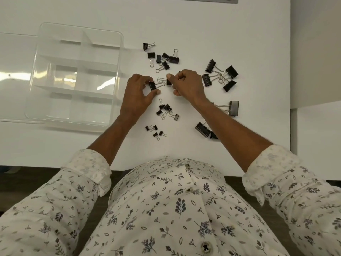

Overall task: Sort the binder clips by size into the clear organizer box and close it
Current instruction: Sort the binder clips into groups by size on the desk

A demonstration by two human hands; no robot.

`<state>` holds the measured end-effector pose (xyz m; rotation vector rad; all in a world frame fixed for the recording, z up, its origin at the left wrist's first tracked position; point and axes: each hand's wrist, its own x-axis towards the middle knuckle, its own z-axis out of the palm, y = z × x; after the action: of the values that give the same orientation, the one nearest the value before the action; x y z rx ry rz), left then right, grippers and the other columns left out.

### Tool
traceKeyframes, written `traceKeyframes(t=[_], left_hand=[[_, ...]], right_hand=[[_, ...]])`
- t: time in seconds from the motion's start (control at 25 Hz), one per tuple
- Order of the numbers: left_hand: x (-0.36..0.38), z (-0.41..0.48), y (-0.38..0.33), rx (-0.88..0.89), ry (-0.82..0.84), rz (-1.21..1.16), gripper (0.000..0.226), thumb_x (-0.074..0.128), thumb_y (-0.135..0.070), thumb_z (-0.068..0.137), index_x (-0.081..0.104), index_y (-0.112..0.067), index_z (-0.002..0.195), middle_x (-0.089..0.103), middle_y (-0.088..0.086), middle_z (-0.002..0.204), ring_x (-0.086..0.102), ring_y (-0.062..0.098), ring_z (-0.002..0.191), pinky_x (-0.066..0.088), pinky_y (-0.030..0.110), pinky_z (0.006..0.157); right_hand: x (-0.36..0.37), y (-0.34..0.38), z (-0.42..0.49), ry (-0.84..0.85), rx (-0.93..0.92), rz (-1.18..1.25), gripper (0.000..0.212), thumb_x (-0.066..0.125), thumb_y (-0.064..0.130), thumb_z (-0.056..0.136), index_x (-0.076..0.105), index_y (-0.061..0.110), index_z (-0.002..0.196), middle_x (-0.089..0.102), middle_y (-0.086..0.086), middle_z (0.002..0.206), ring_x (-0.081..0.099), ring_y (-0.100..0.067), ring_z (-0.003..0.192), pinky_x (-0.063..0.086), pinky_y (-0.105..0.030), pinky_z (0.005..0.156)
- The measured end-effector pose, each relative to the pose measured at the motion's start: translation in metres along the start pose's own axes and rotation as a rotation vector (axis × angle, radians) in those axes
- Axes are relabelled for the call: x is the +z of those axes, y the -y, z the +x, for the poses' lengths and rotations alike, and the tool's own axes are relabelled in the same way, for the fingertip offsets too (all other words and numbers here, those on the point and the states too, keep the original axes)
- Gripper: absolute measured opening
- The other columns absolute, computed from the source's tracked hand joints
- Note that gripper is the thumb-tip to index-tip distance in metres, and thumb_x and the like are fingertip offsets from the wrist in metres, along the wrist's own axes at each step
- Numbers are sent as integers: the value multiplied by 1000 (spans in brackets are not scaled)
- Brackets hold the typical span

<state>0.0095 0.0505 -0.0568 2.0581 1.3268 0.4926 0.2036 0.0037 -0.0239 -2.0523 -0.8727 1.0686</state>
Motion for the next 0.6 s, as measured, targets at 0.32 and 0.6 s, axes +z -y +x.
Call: traceKeyframes(t=[0.32, 0.6], left_hand=[[5, 11, -7, 90, 79, 103, 59, 70, -41, 93, 53, -17, 145, 53, 3, 143, 46, 23, 134, 41, 36, 109], [8, 21, -9, 191, 148, 116, 30, 64, -23, 99, 69, -14, 128, 65, 5, 127, 51, 25, 123, 44, 31, 102]], right_hand=[[-31, -24, 11, 62, -512, -517, 43, 60, 5, 92, 62, 13, 134, 62, -6, 134, 56, -26, 120, 41, -29, 102], [-39, -47, 0, 45, -512, -515, 31, 70, 15, 92, 67, 13, 124, 62, -9, 114, 62, -24, 98, 55, -41, 90]])
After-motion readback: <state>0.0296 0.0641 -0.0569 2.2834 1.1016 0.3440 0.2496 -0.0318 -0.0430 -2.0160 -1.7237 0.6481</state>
